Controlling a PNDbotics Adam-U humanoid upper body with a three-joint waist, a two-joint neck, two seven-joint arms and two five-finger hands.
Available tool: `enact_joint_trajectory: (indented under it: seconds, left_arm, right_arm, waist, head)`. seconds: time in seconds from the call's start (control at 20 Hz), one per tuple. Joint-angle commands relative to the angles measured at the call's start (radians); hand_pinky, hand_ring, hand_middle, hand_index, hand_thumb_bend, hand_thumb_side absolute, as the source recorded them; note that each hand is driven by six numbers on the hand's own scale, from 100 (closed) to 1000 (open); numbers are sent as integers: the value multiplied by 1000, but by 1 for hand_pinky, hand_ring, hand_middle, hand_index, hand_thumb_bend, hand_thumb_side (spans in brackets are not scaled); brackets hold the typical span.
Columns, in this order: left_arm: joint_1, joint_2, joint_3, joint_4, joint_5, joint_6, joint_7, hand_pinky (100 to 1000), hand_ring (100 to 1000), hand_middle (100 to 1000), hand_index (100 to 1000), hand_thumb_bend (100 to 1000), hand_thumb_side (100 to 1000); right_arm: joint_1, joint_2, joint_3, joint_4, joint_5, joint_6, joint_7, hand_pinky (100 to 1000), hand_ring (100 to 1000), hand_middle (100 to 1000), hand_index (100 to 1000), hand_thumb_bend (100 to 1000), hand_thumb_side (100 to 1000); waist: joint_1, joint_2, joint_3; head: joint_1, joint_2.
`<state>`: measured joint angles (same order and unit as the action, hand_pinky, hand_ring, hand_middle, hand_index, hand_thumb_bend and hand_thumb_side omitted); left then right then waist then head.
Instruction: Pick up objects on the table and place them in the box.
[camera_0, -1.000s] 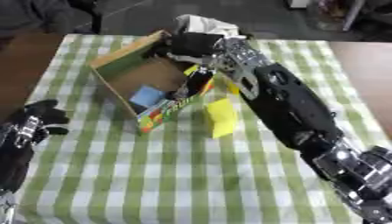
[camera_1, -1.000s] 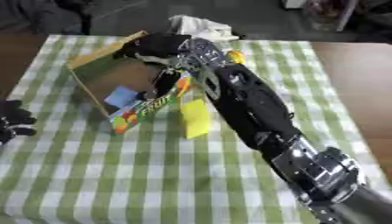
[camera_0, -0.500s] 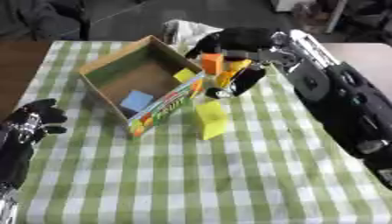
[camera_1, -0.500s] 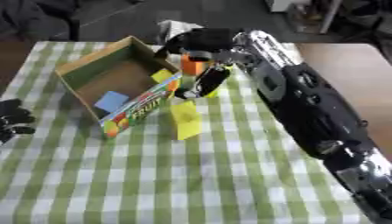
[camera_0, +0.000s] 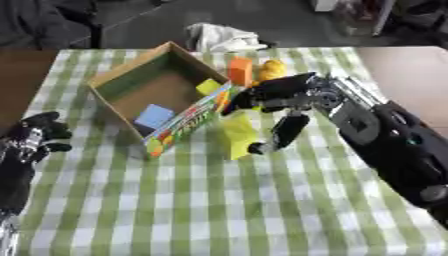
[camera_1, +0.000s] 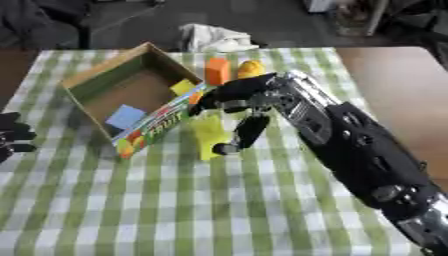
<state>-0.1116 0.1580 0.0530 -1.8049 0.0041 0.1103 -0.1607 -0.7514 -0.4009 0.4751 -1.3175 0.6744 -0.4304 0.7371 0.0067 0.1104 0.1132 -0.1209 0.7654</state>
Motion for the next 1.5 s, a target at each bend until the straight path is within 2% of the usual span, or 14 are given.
enact_joint_trajectory:
  seconds: [0.05,0.35,0.65,0.95,1.05,1.2,1.3,1.5]
  left_arm:
    - [-4,12,2,-14,-2,-2,-1,647,684,614,778,154,694]
    - [-3,10,0,-13,-2,-1,-4,647,684,614,778,154,696]
    - [-2,9,-1,-12,-2,-1,-5,647,684,613,778,154,696]
    - [-1,8,0,-13,-2,0,-4,647,684,613,778,155,696]
    - [-2,8,1,-13,-2,0,-4,646,682,613,778,157,695]
    - [-1,8,1,-13,-2,0,-3,646,681,612,777,156,696]
    - [-1,8,1,-12,-2,1,-2,646,681,611,777,157,695]
    - [0,8,1,-13,-2,1,-1,646,680,610,777,157,695]
  right_arm:
    - [-25,25,-17,44,51,-23,-30,906,969,896,986,346,442]
    - [-30,66,-36,142,141,-45,-82,908,967,898,987,350,442]
    - [-32,92,-66,218,231,-43,-155,906,960,899,988,352,423]
    - [-28,93,-91,240,281,-21,-284,904,960,917,997,369,404]
    - [-29,90,-91,237,296,-21,-308,884,927,852,962,373,353]
    - [-28,88,-99,227,317,-17,-360,838,848,631,789,316,249]
    - [-28,85,-105,219,312,-10,-398,828,835,575,737,290,224]
    - [-53,66,-125,180,247,20,-431,824,839,573,734,261,198]
  waist:
    - [2,-13,3]
    - [1,-14,6]
    - [2,-14,6]
    - [0,-15,4]
    - [0,-16,3]
    - [0,-16,2]
    - [-1,-17,2]
    - [-2,-19,4]
  head:
    - [-5,5]
    - [-10,5]
    - [-16,5]
    - [-17,5]
    - [-19,5]
    - [-18,5]
    - [-18,5]
    - [-18,5]
